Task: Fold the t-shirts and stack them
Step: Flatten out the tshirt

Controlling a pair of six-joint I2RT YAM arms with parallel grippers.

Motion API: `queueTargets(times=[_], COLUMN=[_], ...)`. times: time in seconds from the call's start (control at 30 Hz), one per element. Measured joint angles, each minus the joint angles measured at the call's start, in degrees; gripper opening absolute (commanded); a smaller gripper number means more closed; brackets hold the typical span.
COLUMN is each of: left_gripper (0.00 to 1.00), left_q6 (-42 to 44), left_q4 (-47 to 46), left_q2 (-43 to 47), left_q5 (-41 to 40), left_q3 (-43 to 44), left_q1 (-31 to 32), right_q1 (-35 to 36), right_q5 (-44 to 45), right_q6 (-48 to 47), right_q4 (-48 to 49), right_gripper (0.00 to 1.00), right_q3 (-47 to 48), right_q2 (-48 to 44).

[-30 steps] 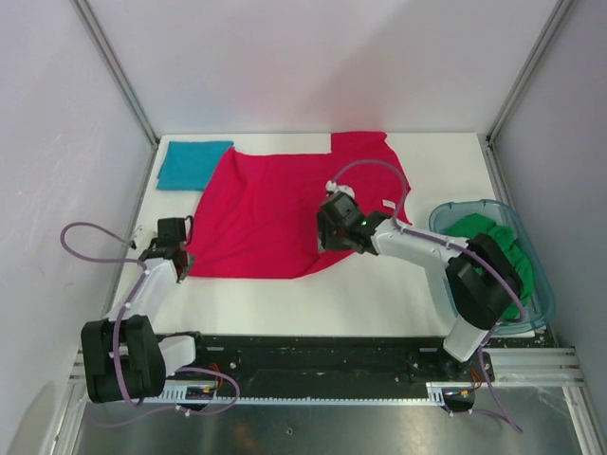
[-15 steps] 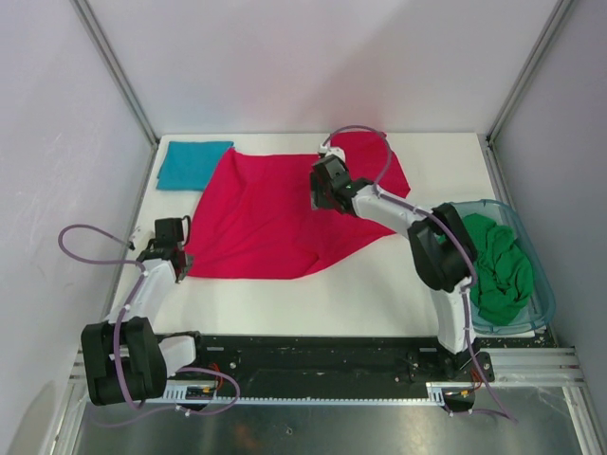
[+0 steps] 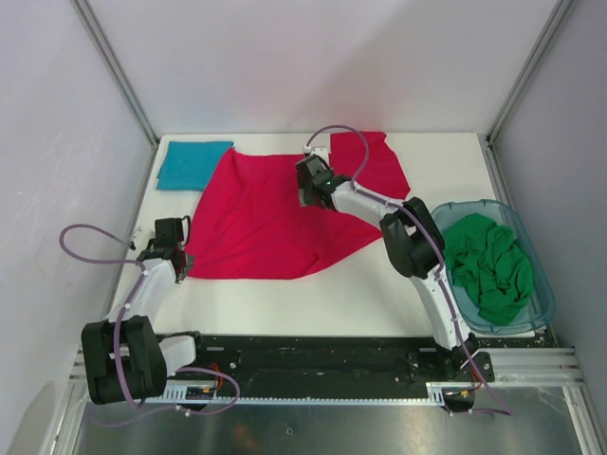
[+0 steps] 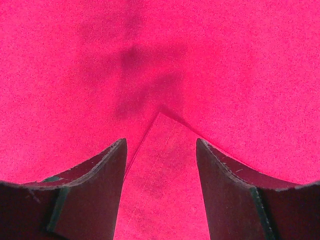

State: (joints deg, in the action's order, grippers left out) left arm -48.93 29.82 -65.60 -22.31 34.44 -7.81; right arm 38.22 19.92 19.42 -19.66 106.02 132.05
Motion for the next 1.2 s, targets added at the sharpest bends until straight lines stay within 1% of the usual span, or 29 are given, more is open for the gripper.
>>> queueTargets(times=[0.13,0.23,0.33,0.5,0.7,0.87,0.9,1.07,1.2], left_gripper=[0.00,0.00,0.00,0.00,0.00,0.00,0.00,0.00,0.00], left_q6=[0.3,0.5,0.5,0.5,0.5,0.5,0.5,0.5,0.5], left_q4=[0.0,0.0,0.0,0.0,0.0,0.0,0.0,0.0,0.0], left_q2=[0.0,-0.3,-0.7,-0.7,-0.7,-0.7,-0.7,-0.7,-0.5], left_q5=[0.0,0.0,0.0,0.0,0.0,0.0,0.0,0.0,0.0], left_q3=[0.0,0.0,0.0,0.0,0.0,0.0,0.0,0.0,0.0], left_q1=[0.0,0.0,0.0,0.0,-0.1,-0.1,-0.1,-0.1,-0.1], right_q1=[0.0,0.0,-0.1,-0.3,-0.9,-1.7,-1.8,-2.5,-2.8], right_q5=[0.8,0.9,1.2,1.9,2.4,2.6,2.7,3.4,4.3], right_q6=[0.0,0.0,0.3,1.1,1.9,2.8,3.0,3.9,5.1], right_q4=[-0.7,-1.1,-1.6,-2.3,-2.6,-2.6,-2.6,-4.0,-5.7], right_gripper=[0.60,0.57,0.49,0.39,0.24,0.04,0.02,0.00,0.00], right_q3=[1.7,2.0,2.2,2.3,2.3,1.9,1.6,-0.3,-6.1], right_q2=[1.8,2.9,3.5,3.5,3.5,3.3,3.0,0.4,-6.4])
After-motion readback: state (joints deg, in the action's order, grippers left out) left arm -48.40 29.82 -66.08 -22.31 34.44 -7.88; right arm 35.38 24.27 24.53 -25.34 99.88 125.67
